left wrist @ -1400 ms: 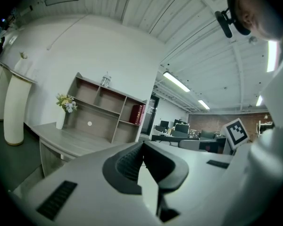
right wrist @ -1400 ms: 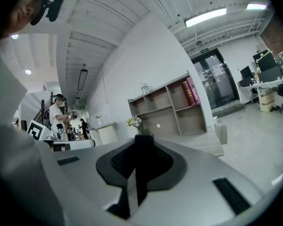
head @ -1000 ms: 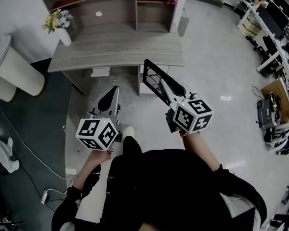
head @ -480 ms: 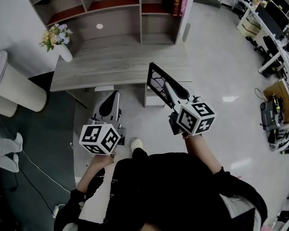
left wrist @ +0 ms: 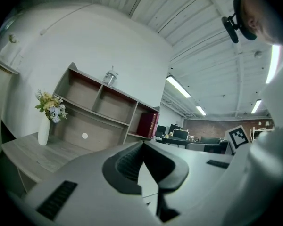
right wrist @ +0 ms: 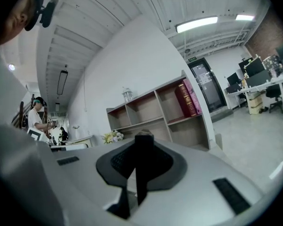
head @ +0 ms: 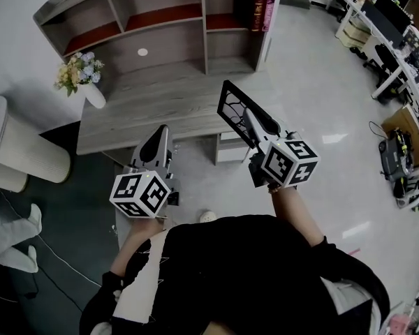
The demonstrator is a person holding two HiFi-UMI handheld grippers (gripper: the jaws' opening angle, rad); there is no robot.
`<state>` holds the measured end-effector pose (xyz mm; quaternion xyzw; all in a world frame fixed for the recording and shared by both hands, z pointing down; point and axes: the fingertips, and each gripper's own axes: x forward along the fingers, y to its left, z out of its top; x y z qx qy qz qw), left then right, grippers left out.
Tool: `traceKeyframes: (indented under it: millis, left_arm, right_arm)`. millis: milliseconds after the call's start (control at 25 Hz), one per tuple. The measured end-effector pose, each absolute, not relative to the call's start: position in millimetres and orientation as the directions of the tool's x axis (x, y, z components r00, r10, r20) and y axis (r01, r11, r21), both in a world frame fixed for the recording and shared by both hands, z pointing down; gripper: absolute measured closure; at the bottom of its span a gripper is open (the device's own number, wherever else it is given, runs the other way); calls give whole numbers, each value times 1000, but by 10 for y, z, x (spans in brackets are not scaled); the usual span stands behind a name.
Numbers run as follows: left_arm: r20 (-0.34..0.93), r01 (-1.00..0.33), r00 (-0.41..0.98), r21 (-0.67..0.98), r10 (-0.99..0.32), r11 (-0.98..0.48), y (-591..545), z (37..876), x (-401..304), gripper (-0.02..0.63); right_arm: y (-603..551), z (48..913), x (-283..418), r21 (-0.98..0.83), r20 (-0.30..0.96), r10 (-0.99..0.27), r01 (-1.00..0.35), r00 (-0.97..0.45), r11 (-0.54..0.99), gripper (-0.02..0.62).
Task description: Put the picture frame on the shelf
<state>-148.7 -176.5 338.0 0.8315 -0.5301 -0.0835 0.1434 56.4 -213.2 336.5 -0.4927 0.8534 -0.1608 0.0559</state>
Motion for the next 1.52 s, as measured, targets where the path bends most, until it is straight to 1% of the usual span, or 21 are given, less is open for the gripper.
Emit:
traceKeyframes:
  millis: [400,640,1000,1240,1520]
  left_arm:
    - [2,-832,482,315,-876,-457,-2107,3323,-1617,594]
    - [13,-823,501,317,-866,-471,-2178,3362,-1642,594]
    - [35,-813,512,344,-858,-471,-2341,3519,-1707,594]
    - [41,-806,510,372,-859,-461,-2496,3598,-1692,594]
    - [33,-818,497,351,-867,-455,-2832,3541,-1716,594]
  right_arm:
    - [-2341,3212,570,-336,28,-902,-854,-430,397,554]
    - [-2425,3303,539,-350,51,-908,-859,-415,373,554]
    - [-2624,3500,612,-402,106,-937,-876,-334,267,554]
    - [-2744,3533,651,-383,115,-939,-887,-324,259,552]
    - [-3162,3510,742,-377,111,-944,-892,-312,250,554]
